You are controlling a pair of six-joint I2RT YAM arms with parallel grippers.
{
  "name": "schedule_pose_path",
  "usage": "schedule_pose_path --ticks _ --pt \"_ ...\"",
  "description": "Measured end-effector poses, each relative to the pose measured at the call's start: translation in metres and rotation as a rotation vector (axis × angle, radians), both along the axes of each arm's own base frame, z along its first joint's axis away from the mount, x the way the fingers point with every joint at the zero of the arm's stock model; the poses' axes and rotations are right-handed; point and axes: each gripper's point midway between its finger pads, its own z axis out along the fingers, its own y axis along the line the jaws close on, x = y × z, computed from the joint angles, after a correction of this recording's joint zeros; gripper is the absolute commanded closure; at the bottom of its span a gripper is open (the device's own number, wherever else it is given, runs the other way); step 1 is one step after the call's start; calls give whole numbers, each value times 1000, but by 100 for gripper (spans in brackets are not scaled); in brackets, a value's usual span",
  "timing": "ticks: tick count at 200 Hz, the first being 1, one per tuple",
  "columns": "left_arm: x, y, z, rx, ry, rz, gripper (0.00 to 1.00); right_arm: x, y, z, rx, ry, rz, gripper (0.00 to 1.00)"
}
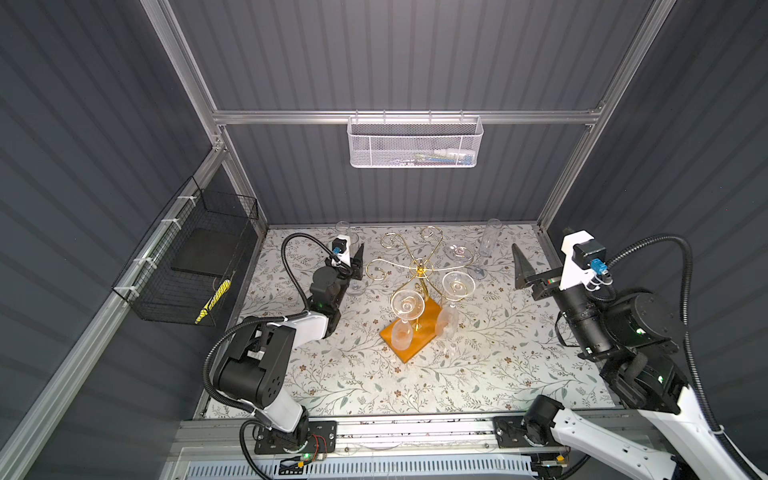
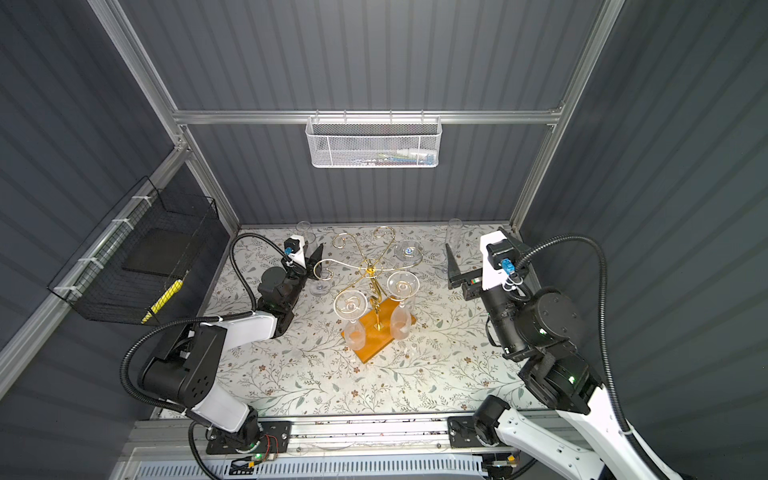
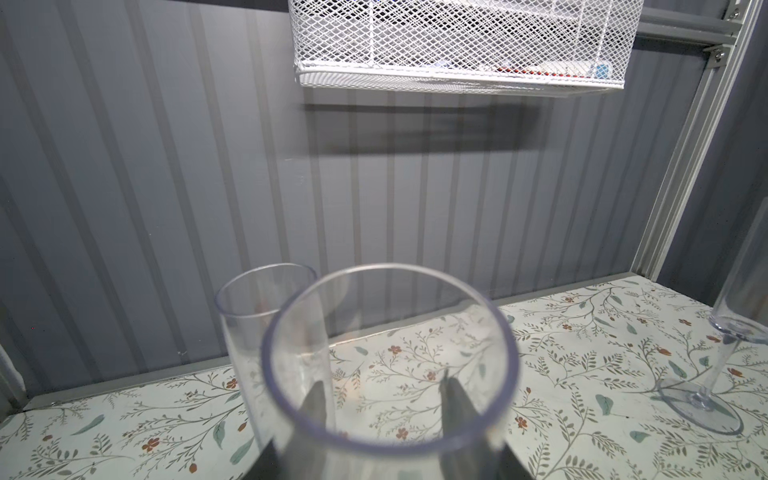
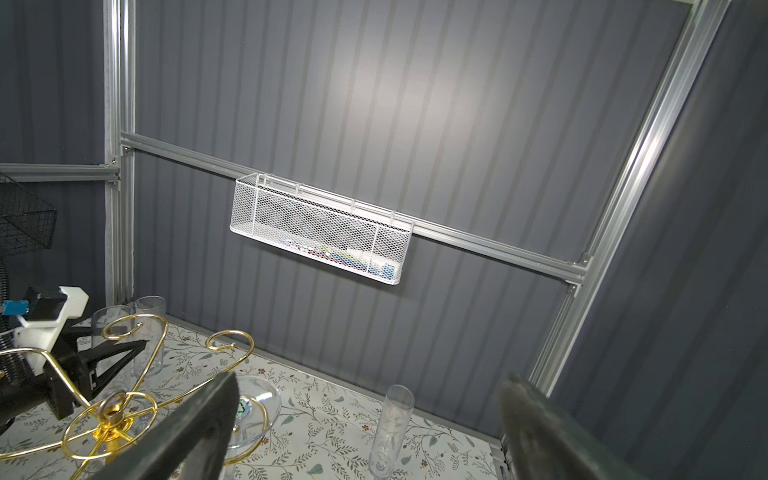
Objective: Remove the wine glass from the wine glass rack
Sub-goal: 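Lower the held clear flute toward the table beside the standing flutes with the left gripper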
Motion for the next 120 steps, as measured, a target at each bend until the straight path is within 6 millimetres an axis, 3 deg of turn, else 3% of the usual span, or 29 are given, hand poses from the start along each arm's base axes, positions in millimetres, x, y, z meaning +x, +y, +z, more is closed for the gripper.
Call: schedule_pose_path --ticks 35,120 --pt "-2 0 -15 0 10 -3 63 2 -3 -1 8 5 -12 1" --pt "-4 1 -29 -16 -20 -3 65 4 -3 -5 23 22 -8 1"
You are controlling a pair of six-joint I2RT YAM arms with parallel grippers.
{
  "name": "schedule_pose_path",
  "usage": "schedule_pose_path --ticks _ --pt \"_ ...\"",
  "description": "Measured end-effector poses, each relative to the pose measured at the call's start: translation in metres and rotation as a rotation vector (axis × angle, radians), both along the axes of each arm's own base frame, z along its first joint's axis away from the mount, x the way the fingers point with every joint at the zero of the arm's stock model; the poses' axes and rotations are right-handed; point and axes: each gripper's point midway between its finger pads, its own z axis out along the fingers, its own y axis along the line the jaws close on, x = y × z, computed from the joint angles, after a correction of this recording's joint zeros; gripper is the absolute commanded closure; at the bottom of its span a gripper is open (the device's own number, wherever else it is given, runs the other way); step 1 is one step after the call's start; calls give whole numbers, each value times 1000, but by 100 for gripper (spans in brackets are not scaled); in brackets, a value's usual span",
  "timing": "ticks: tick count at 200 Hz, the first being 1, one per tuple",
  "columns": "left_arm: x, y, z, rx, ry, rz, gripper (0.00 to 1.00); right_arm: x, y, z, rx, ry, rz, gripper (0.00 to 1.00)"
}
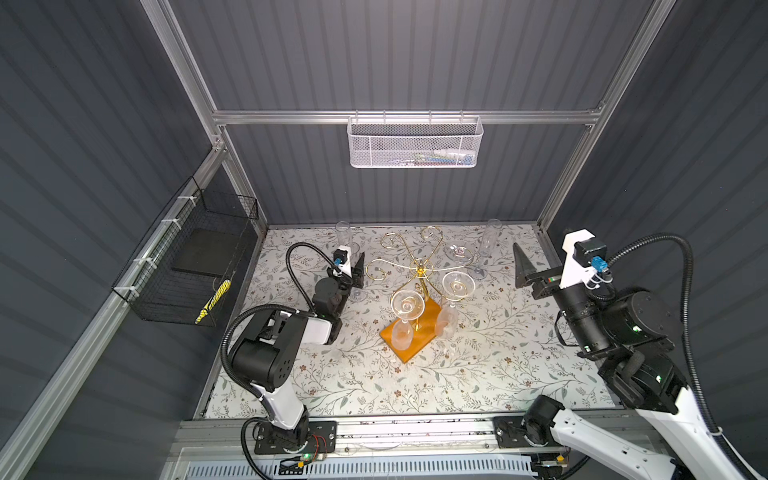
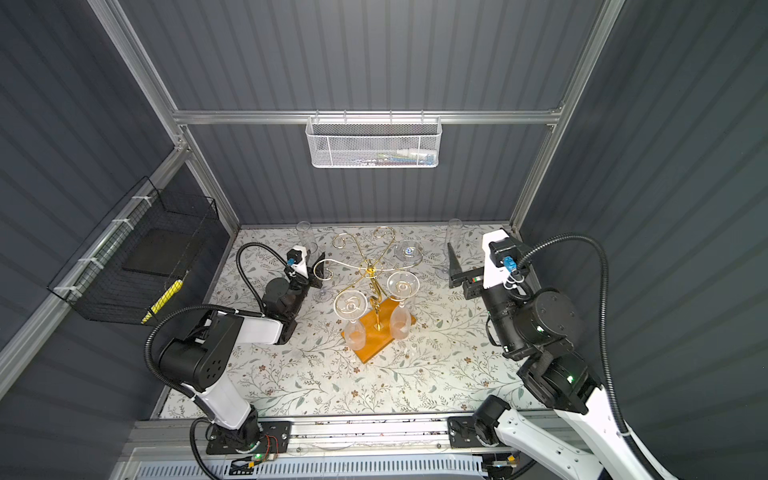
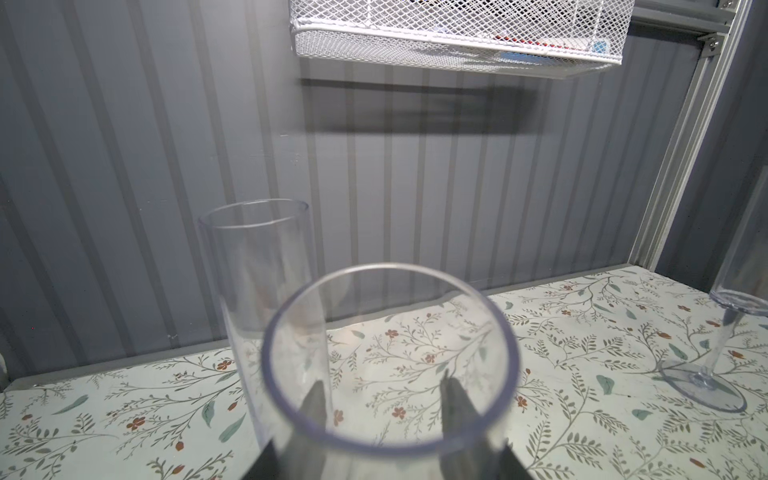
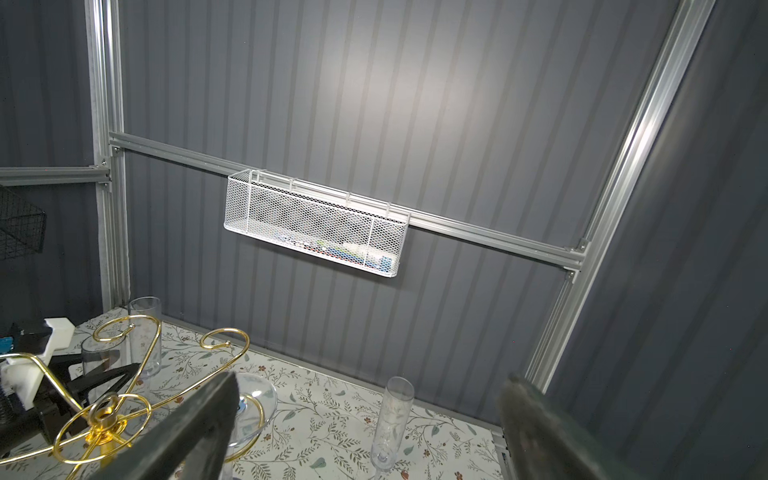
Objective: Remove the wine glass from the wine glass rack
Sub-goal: 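Lower the held clear flute toward the table beside the standing flutes with the left gripper, then open the left gripper to stand the flute while the right arm moves toward the rack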
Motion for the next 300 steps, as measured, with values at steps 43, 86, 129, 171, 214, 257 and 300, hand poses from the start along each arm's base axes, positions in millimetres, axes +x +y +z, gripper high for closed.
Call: schedule_pose_path --ticks 43,86,129,171,214,257,300 --pt "-3 1 -1 -5 -14 0 54 0 0 -1 -2 5 2 1" --pt "-4 2 -2 -6 -15 3 33 0 0 -2 3 7 7 1" --pt "-4 2 -3 -2 -10 3 23 -2 0 -1 18 7 15 1" --pt "-12 6 20 -7 -45 8 19 -5 -1 1 24 -2 24 1" --pt "-29 14 67 -27 -103 17 19 -6 3 1 44 -6 53 1" --pt "-64 30 114 -38 -110 34 19 3 5 -18 102 42 38 1" --pt "-99 49 138 -41 -44 64 18 19 5 -31 186 154 -15 1"
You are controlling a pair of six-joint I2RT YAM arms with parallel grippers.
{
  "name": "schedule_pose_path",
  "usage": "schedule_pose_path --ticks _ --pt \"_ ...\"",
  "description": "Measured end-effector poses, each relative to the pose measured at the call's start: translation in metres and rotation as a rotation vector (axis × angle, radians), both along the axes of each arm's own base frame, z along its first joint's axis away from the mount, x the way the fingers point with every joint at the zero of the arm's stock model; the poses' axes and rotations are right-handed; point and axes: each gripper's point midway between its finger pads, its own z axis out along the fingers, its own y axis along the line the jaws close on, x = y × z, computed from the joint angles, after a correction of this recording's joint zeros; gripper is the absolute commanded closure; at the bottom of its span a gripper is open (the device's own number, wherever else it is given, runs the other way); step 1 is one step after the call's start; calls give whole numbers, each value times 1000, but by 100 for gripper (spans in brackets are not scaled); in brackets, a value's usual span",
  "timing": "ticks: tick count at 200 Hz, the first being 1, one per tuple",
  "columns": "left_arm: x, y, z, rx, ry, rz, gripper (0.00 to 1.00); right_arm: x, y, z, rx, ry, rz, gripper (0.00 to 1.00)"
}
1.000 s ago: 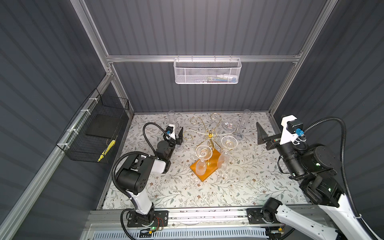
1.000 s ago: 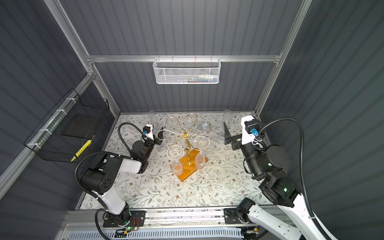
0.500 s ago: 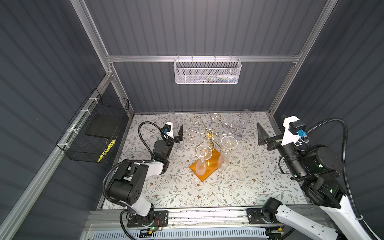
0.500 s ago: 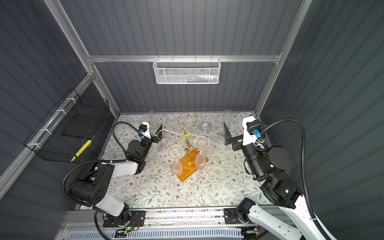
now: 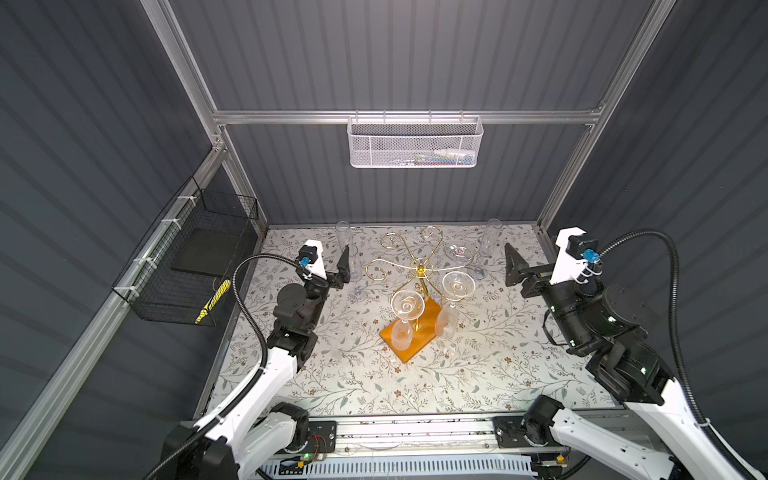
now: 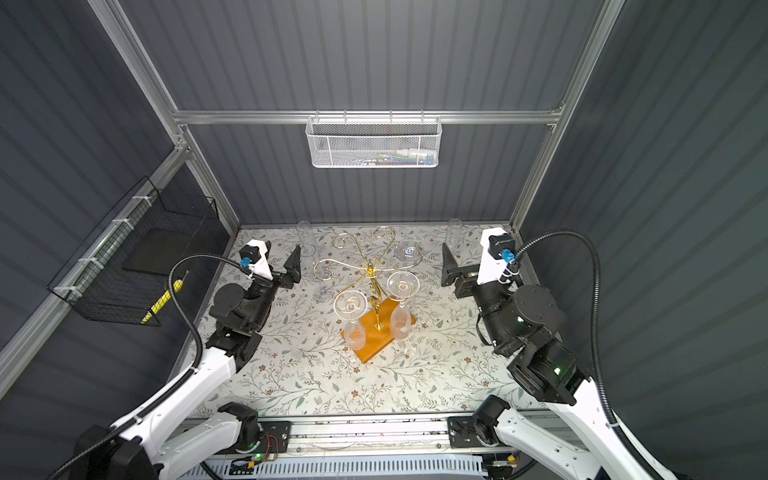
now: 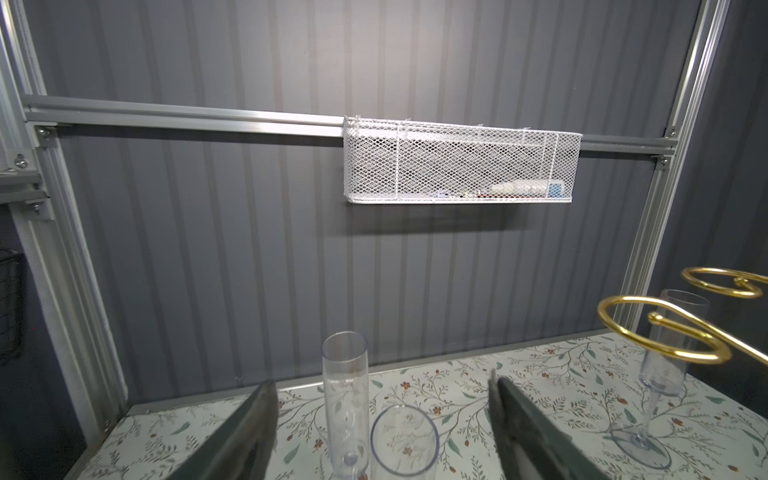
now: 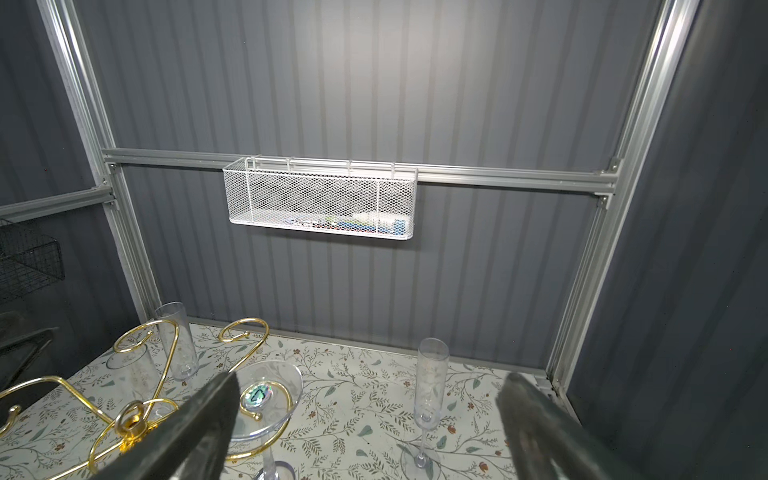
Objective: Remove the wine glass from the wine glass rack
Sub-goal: 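Open the left gripper to stand the flute while the right arm moves toward the rack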
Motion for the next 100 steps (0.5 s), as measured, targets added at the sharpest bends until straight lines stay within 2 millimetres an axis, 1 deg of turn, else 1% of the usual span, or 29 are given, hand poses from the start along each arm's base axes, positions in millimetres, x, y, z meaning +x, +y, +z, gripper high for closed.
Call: schedule_pose_path --ticks 24,43,64,88,100 --pt "-16 7 2 -13 67 3 17 3 2 -12 39 68 5 1" --pt "-22 10 -1 -33 132 -1 17 3 4 -25 62 127 14 1" --pt "-27 11 -11 -58 216 -5 17 0 7 -40 85 196 34 1" --pt "-33 11 -25 -88 299 -17 16 -5 13 -51 120 260 81 1" --pt "-37 11 -30 -101 324 -22 15 -9 16 -57 134 292 108 1"
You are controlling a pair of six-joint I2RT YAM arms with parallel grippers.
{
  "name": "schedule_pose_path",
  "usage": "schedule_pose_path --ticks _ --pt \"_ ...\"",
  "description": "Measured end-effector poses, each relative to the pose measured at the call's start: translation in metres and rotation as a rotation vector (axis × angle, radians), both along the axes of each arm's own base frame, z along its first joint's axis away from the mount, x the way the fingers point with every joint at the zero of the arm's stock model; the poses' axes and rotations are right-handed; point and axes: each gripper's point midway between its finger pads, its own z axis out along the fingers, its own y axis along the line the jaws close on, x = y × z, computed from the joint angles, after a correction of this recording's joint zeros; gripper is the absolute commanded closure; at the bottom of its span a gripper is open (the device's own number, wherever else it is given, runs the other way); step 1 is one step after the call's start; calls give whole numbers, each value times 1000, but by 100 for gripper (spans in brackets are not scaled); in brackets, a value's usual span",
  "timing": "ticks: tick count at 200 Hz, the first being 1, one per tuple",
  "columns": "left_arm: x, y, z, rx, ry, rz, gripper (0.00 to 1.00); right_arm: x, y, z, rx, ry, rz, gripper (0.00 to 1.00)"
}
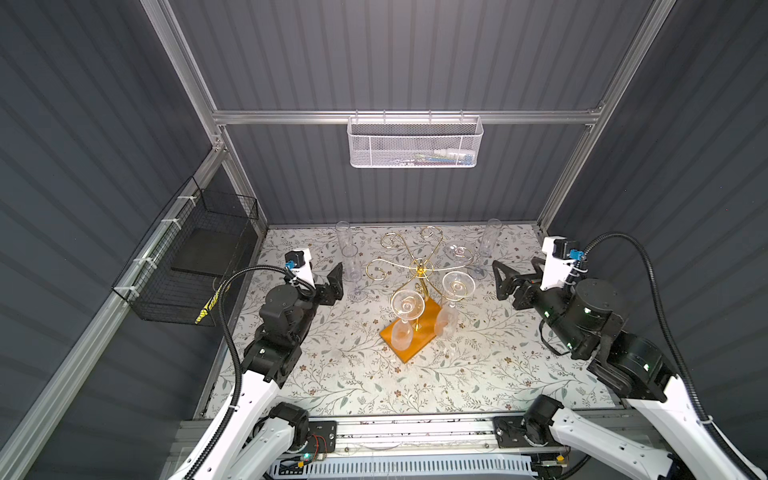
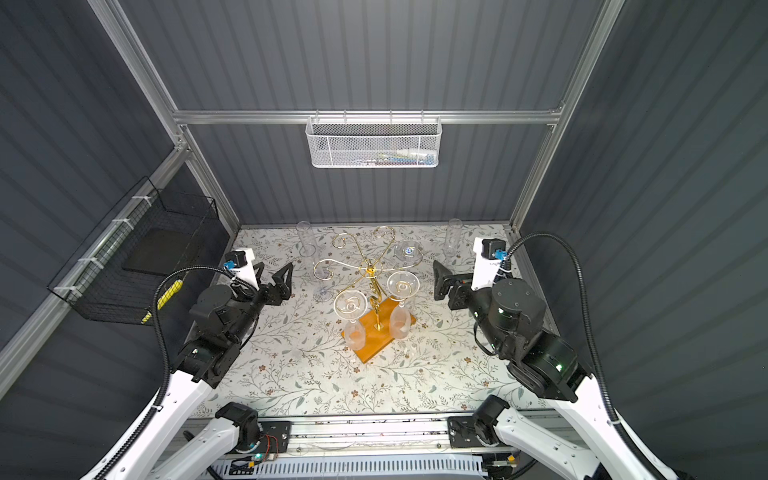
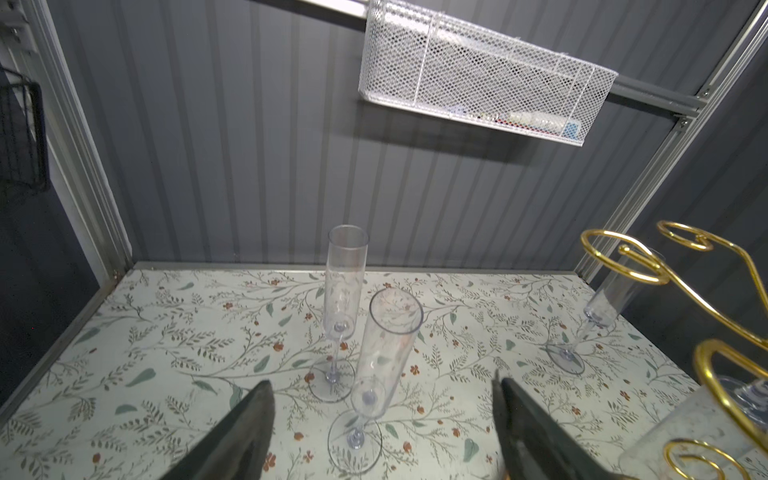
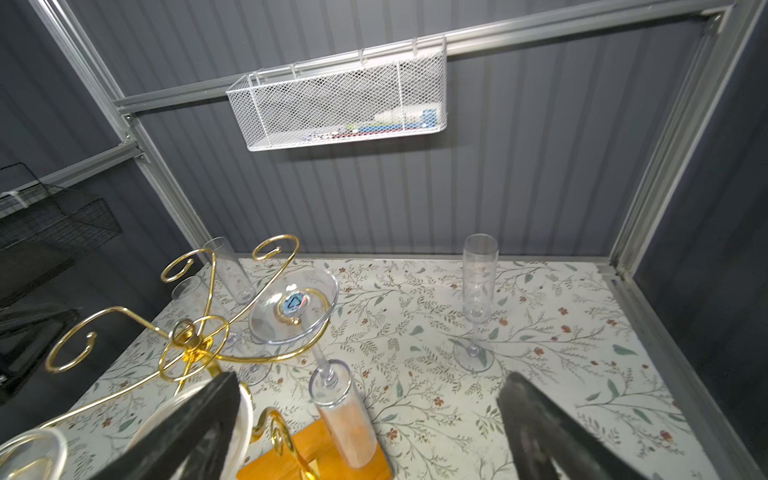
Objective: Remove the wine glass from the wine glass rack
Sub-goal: 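Open the left gripper to stand the flute while the right arm moves toward the rack, then move the right gripper to a clear coupe glass hanging on the gold rack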
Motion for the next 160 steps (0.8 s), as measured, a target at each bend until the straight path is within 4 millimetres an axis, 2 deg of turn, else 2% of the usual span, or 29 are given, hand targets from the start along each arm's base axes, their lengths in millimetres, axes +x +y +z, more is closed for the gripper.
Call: schedule_pose_path --ticks 66,114,134,160 --pt "-19 5 -3 -40 40 -6 13 -11 15 -19 59 126 93 4" --pt "-22 6 0 -65 35 -1 12 -11 28 -24 114 187 146 6" --pt "-20 6 2 -71 30 -1 12 -8 30 -21 156 208 168 7" --pt "-15 3 -2 -75 46 -7 12 -2 30 -6 231 215 193 9"
